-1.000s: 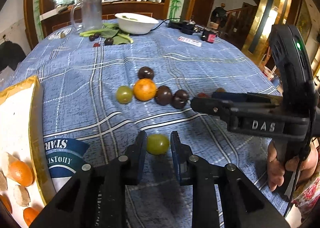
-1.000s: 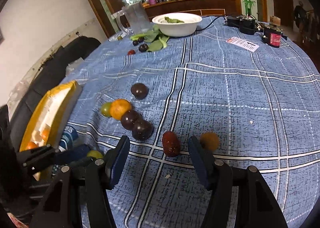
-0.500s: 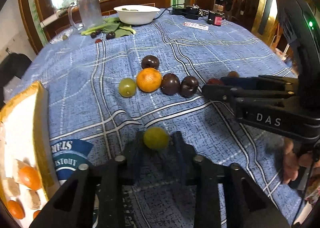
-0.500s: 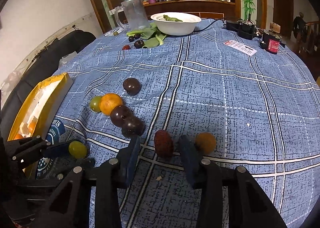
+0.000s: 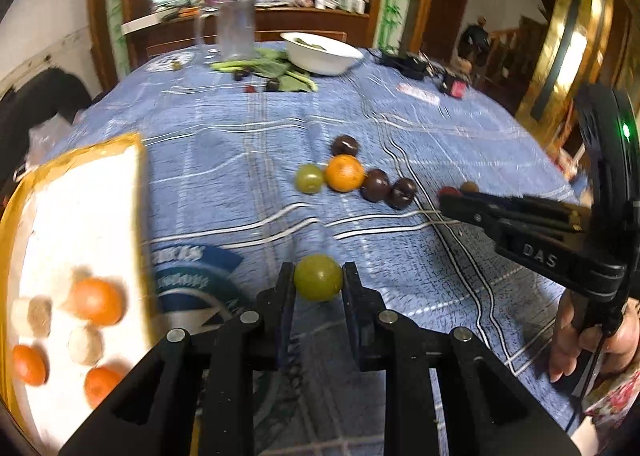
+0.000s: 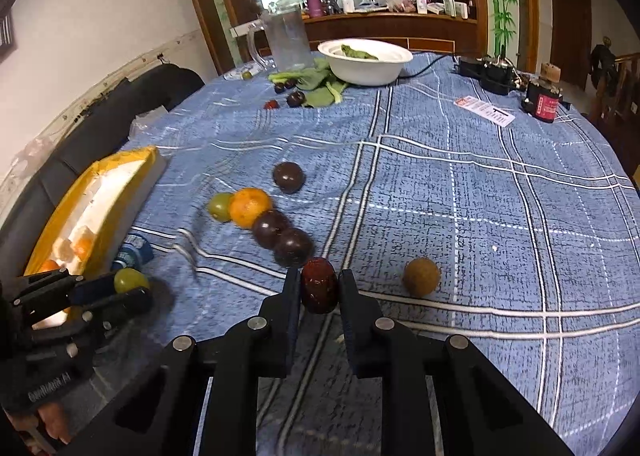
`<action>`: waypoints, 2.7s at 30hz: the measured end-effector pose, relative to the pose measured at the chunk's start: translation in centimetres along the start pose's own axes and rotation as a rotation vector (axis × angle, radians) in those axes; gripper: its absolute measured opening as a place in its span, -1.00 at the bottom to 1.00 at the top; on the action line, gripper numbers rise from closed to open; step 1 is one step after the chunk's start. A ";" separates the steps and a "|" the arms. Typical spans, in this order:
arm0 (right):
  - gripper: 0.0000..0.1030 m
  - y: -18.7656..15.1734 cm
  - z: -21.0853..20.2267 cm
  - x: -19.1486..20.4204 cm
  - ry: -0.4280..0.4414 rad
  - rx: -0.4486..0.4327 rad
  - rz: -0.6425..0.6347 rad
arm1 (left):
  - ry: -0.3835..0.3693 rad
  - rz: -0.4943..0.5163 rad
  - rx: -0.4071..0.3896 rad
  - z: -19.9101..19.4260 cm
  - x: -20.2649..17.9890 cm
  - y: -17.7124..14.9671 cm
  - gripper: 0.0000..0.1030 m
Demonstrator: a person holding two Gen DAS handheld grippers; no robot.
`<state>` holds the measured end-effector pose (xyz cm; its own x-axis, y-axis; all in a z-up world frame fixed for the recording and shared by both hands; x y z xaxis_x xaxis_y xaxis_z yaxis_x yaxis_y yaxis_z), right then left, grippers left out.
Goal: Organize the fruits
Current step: 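Grasp a green grape with the left gripper while the right grasps a red date, then carry the grape and date over the tray and open both grippers, then move both grippers back to the loose fruits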
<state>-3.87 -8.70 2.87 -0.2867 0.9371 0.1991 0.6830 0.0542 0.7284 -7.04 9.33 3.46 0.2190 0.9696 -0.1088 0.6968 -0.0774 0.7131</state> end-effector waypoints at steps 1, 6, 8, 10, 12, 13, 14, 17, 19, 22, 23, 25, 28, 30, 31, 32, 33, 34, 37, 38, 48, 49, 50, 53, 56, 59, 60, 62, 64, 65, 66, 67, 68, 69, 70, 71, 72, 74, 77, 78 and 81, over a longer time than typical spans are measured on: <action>-0.61 0.0 -0.4 0.3 0.005 -0.005 -0.002 | 0.003 -0.020 -0.009 -0.7 0.7 -0.1 -0.57; -0.61 0.2 -2.1 3.2 0.058 -0.023 -0.025 | 0.068 -0.104 -0.039 -3.5 4.1 -1.0 -0.57; -0.60 0.4 -2.5 4.8 0.090 -0.025 -0.038 | 0.094 -0.145 -0.040 -4.3 5.8 -1.6 -0.57; -0.60 0.6 -2.8 6.4 0.122 -0.025 -0.049 | 0.124 -0.185 -0.046 -5.2 7.4 -2.1 -0.57; -0.60 0.8 -2.8 8.5 0.161 -0.020 -0.071 | 0.157 -0.218 -0.054 -6.3 9.1 -2.7 -0.57; -0.60 0.8 -2.7 9.3 0.174 -0.018 -0.079 | 0.177 -0.233 -0.063 -7.0 10.0 -3.0 -0.57; -0.60 0.9 -2.6 10.6 0.195 -0.013 -0.093 | 0.198 -0.243 -0.069 -7.5 10.7 -3.3 -0.57; -0.60 0.6 -2.2 13.3 0.240 0.001 -0.121 | 0.280 -0.255 -0.088 -9.0 12.6 -4.2 -0.57; -0.59 0.5 -1.6 15.4 0.267 0.015 -0.148 | 0.337 -0.246 -0.090 -9.6 13.6 -4.9 -0.57; -0.59 0.1 -0.7 18.2 0.299 0.036 -0.188 | 0.350 -0.263 -0.079 -9.8 14.9 -5.7 -0.57; -0.59 0.0 -0.4 19.0 0.303 0.041 -0.204 | 0.351 -0.269 -0.074 -9.7 15.2 -6.0 -0.57; -0.59 -0.3 0.4 20.7 0.305 0.052 -0.237 | 0.351 -0.280 -0.071 -9.6 15.7 -6.3 -0.57; -0.59 -0.7 1.6 22.5 0.284 0.063 -0.287 | 0.346 -0.278 -0.082 -9.9 15.8 -6.5 -0.56; -0.59 -0.9 2.4 23.2 0.258 0.067 -0.318 | 0.345 -0.280 -0.087 -9.8 15.7 -6.4 -0.56; -0.59 -1.0 2.8 23.5 0.249 0.070 -0.329 | 0.341 -0.285 -0.090 -9.8 15.8 -6.4 -0.56; -0.59 -1.1 3.1 23.7 0.244 0.072 -0.335 | 0.335 -0.288 -0.092 -9.8 15.8 -6.4 -0.56; -0.59 -1.1 3.3 23.8 0.236 0.069 -0.341 | 0.331 -0.289 -0.094 -9.8 15.8 -6.4 -0.55; -0.58 -1.1 3.4 23.8 0.228 0.066 -0.342 | 0.327 -0.290 -0.096 -9.8 15.9 -6.4 -0.55; -0.49 -0.9 3.9 23.7 0.228 0.072 -0.322 | 0.305 -0.291 -0.108 -10.1 15.9 -6.5 -0.29; -0.47 -0.8 4.0 23.6 0.230 0.070 -0.312 | 0.306 -0.290 -0.114 -10.2 15.9 -6.5 -0.18; -0.43 -0.2 1.7 20.5 0.199 0.037 -0.235 | 0.322 -0.304 -0.109 -10.6 15.8 -6.3 0.01; -0.35 -0.2 1.4 20.0 0.192 0.033 -0.226 | 0.326 -0.301 -0.110 -10.7 15.7 -6.2 0.02; -0.28 -0.2 1.1 19.4 0.184 0.028 -0.216 | 0.335 -0.293 -0.110 -10.7 15.4 -6.2 0.03; -0.03 -0.4 0.1 17.0 0.156 0.017 -0.176 | 0.352 -0.255 -0.110 -10.8 14.2 -5.7 0.06; -0.04 -0.7 -0.8 14.2 0.111 0.015 -0.142 | 0.355 -0.205 -0.117 -11.0 12.6 -5.3 0.15; -0.04 -0.9 -1.5 11.7 0.077 0.015 -0.098 | 0.359 -0.163 -0.125 -11.1 11.1 -4.8 0.20; -0.04 -1.0 -1.7 10.8 0.068 0.014 -0.079 | 0.360 -0.149 -0.126 -11.1 10.6 -4.6 0.23; -0.04 -1.1 -2.1 9.5 0.059 0.010 -0.049 | 0.359 -0.123 -0.126 -11.0 9.6 -4.3 0.26; -0.02 -1.2 -2.6 8.1 0.051 0.003 -0.023 | 0.355 -0.098 -0.123 -10.9 8.5 -4.1 0.27; -0.01 -1.3 -2.9 7.7 0.047 0.000 -0.016 | 0.354 -0.089 -0.121 -10.8 8.2 -4.0 0.27; 0.01 -1.3 -3.2 7.1 0.042 -0.006 -0.008 | 0.357 -0.080 -0.117 -10.8 7.8 -4.0 0.27; 0.03 -1.4 -3.4 6.8 0.039 -0.010 -0.003 | 0.357 -0.068 -0.114 -10.7 7.3 -3.9 0.28; 0.03 -1.4 -3.6 6.4 0.038 -0.014 0.001 | 0.356 -0.061 -0.112 -10.6 7.0 -3.9 0.28; 0.04 -1.6 -3.9 6.0 0.035 -0.019 0.006 | 0.356 -0.054 -0.109 -10.6 6.6 -3.9 0.28; 0.04 -1.6 -4.1 5.7 0.033 -0.022 0.010 | 0.357 -0.049 -0.107 -10.5 6.4 -3.8 0.29; 0.04 -1.7 -4.2 5.5 0.032 -0.025 0.015 | 0.358 -0.043 -0.105 -10.5 6.1 -3.8 0.30; 0.05 -1.8 -4.4 5.1 0.030 -0.030 0.023 | 0.358 -0.039 -0.104 -10.5 5.9 -3.9 0.31; 0.07 -1.8 -4.6 4.5 0.029 -0.033 0.035 | 0.360 -0.028 -0.100 -10.4 5.5 -3.8 0.35; 0.09 -1.9 -4.9 3.1 0.020 -0.042 0.057 | 0.356 -0.018 -0.093 -10.2 5.0 -3.7 0.37; 0.09 -2.0 -5.0 2.7 0.016 -0.046 0.061 | 0.353 -0.018 -0.092 -10.2 4.9 -3.7 0.37; 0.09 -1.9 -5.9 0.6 -0.023 -0.066 0.085 | 0.342 -0.021 -0.089 -10.2 4.6 -3.7 0.37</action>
<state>-9.28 -10.25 5.45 -0.2142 0.9450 0.2473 0.6583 -0.0474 0.7512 -15.55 16.46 7.41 -0.0466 0.9935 0.1038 0.6335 -0.0509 0.7720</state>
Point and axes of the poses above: each gripper's, at about its wrist camera, not at the fingertips, and z roughly the way its jaws point, x to its left, y to its top, the point moved 1 cm from there along z, roughly the way its jaws point, and after that the axes turned 5 degrees about -x, right-handed, at the moved point
